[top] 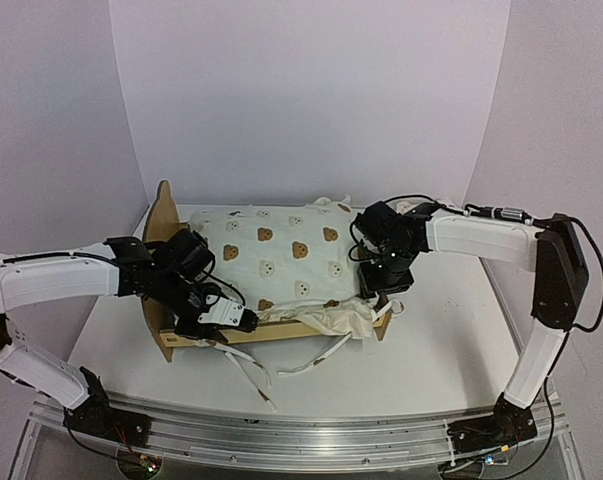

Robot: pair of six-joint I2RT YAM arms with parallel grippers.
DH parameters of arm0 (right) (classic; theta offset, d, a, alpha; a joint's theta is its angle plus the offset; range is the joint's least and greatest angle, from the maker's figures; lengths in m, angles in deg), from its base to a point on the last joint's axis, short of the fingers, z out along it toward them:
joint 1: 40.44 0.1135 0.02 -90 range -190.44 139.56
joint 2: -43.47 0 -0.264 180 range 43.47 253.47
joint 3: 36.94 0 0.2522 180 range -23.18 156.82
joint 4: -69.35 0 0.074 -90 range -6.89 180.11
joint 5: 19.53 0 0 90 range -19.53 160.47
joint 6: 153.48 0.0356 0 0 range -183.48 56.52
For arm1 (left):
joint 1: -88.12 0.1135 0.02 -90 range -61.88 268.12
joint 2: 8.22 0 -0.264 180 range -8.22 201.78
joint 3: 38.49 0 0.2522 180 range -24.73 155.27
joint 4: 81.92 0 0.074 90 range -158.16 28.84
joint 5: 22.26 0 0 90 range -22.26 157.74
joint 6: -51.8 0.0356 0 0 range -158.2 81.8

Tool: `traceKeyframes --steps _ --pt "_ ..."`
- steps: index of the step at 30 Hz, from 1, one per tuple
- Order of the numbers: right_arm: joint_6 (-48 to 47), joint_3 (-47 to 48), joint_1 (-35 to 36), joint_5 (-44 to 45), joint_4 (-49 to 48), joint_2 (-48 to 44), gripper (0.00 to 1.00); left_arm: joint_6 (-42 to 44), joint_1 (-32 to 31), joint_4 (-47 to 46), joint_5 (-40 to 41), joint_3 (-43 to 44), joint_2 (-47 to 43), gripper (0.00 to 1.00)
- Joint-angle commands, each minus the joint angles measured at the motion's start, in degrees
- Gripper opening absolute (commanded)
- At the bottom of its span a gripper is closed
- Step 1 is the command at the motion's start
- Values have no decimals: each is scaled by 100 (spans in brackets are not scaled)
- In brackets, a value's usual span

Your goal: Set up the pet bed

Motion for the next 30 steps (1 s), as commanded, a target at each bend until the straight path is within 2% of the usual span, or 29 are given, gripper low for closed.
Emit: traceKeyframes --steps 1,5,12,16,18,26,30 --pt "40 279 -324 380 -13 266 50 288 -9 -1509 1361 -383 378 35" --pt "-160 544 -625 329 -296 561 48 870 54 -2458 1975 -615 734 30" --pt "-684 1331 -1188 107 -420 1245 48 1432 662 -3412 1961 -220 1572 28" --pt "-1127 1716 -1459 -354 -443 1460 52 1341 816 -2762 1690 555 1937 32" --pt "-1388 1733 -1466 -470 -440 1278 54 1365 808 -2302 1220 666 1775 36" --pt "-1539 738 -1261 104 -431 -405 58 1361 764 -1227 -298 327 470 58" --pt "-1387 383 -503 597 -438 -1054 58 1078 721 -984 -875 2 -51 62"
